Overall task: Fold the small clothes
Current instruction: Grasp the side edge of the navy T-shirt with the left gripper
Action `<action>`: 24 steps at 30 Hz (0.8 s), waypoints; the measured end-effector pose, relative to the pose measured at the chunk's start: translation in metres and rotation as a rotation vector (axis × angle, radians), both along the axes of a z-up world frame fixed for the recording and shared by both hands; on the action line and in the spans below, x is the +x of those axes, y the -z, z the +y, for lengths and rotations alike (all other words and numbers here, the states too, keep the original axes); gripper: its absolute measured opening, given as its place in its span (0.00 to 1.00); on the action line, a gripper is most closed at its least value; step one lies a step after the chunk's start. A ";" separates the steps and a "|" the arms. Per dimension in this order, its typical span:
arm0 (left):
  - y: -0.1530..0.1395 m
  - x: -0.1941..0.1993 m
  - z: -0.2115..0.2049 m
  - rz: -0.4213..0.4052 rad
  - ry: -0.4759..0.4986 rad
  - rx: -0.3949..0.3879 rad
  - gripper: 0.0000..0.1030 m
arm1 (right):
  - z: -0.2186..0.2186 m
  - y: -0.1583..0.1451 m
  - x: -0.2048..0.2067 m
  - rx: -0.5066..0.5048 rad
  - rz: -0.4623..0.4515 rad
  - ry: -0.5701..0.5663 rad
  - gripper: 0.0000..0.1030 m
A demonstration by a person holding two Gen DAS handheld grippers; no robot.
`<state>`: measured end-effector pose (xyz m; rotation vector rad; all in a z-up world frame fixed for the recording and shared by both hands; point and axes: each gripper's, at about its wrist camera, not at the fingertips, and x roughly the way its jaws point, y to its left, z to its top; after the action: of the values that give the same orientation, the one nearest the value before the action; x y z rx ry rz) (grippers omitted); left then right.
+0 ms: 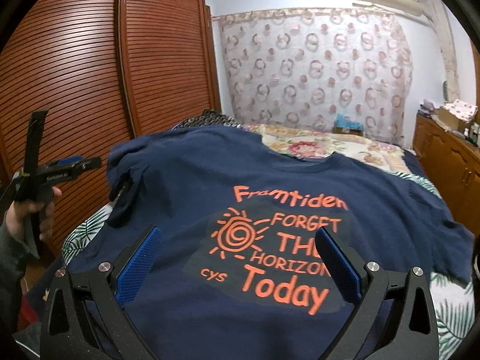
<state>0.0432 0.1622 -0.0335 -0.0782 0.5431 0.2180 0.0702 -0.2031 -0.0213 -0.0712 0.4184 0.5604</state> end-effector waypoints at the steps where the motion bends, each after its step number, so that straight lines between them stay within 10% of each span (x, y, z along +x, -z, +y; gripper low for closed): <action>1: 0.001 0.002 0.002 0.006 -0.003 -0.001 0.88 | 0.000 0.002 0.004 -0.003 0.009 -0.005 0.99; 17: 0.015 0.050 0.032 0.095 0.032 -0.046 0.07 | 0.001 -0.001 0.012 -0.028 0.015 -0.026 0.98; 24: -0.015 0.043 0.025 -0.002 0.054 -0.022 0.05 | 0.010 0.001 0.013 -0.029 0.024 -0.021 0.98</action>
<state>0.0859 0.1870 -0.0183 -0.0850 0.5449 0.1596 0.0836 -0.1934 -0.0222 -0.0965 0.4492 0.5764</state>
